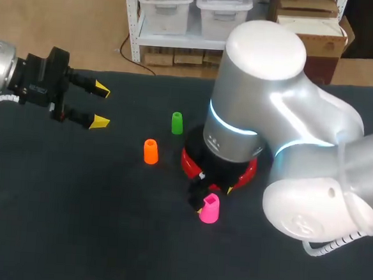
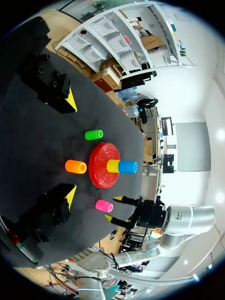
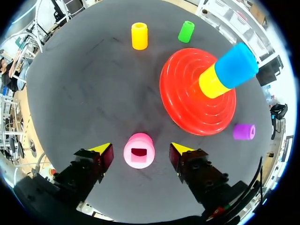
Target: Pick up and stack the cylinders on the red base in this order: pink,purple,orange,green
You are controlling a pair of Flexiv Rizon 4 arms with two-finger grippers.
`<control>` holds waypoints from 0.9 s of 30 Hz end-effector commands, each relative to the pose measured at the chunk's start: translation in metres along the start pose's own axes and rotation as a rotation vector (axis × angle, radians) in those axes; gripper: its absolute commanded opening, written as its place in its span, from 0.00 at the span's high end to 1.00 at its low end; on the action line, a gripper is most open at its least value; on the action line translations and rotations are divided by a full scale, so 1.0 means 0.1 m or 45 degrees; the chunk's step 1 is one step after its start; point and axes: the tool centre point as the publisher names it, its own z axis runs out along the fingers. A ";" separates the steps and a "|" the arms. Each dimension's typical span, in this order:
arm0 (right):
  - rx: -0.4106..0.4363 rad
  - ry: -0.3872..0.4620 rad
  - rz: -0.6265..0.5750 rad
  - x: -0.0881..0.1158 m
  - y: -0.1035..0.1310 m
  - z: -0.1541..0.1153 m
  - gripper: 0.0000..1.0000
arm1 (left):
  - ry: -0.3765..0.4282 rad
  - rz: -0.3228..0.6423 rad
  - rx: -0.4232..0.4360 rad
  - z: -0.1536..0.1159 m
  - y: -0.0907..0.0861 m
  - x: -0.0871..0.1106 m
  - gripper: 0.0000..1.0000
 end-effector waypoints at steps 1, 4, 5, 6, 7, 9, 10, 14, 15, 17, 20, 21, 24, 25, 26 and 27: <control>-0.002 -0.001 0.004 0.03 0.01 0.00 0.18 | -0.002 0.002 0.000 -0.01 0.00 0.01 0.00; -0.004 0.005 0.004 0.03 0.02 0.01 0.18 | -0.002 0.002 0.000 -0.01 0.00 0.01 0.00; -0.006 0.006 0.005 0.03 0.02 0.01 0.19 | -0.002 0.002 0.000 -0.01 0.00 0.01 0.00; -0.006 0.007 0.004 0.02 0.02 0.02 0.22 | -0.002 0.002 0.000 -0.01 0.00 0.01 0.00; -0.008 0.007 0.004 0.02 0.02 0.03 0.26 | -0.002 0.002 0.000 -0.01 0.00 0.01 0.00; -0.008 0.008 0.000 0.00 0.01 0.03 0.51 | -0.002 0.002 0.000 -0.01 0.00 0.01 0.00; -0.006 0.011 -0.003 0.00 0.01 0.02 0.55 | -0.002 0.002 0.000 -0.01 0.00 0.01 0.00; 0.001 0.033 -0.005 0.02 0.00 -0.01 1.00 | -0.002 0.002 0.000 -0.01 0.00 0.01 0.00; -0.002 0.030 -0.005 0.02 0.00 -0.04 1.00 | -0.002 0.002 0.000 -0.01 0.00 0.01 0.00; 0.016 0.024 -0.025 0.03 -0.02 -0.14 1.00 | -0.002 0.002 0.000 -0.01 0.00 0.01 0.00; 0.081 0.002 -0.067 0.00 -0.08 -0.39 1.00 | -0.002 0.002 0.000 -0.01 0.00 0.01 0.00; 0.093 -0.016 -0.062 -0.01 -0.13 -0.48 1.00 | -0.002 0.002 0.000 -0.01 0.00 0.01 0.00; 0.118 -0.049 -0.062 -0.06 -0.30 -0.77 1.00 | -0.002 0.002 0.000 -0.01 0.00 0.01 0.00; 0.121 -0.064 -0.058 -0.08 -0.37 -0.85 1.00 | -0.002 0.002 0.000 -0.01 0.00 0.01 0.00; 0.124 -0.092 -0.049 -0.10 -0.45 -0.93 1.00 | -0.002 0.002 0.000 -0.01 0.00 0.01 0.00; 0.118 -0.105 -0.047 -0.12 -0.53 -1.00 1.00 | -0.002 0.002 0.000 -0.01 0.00 0.01 0.00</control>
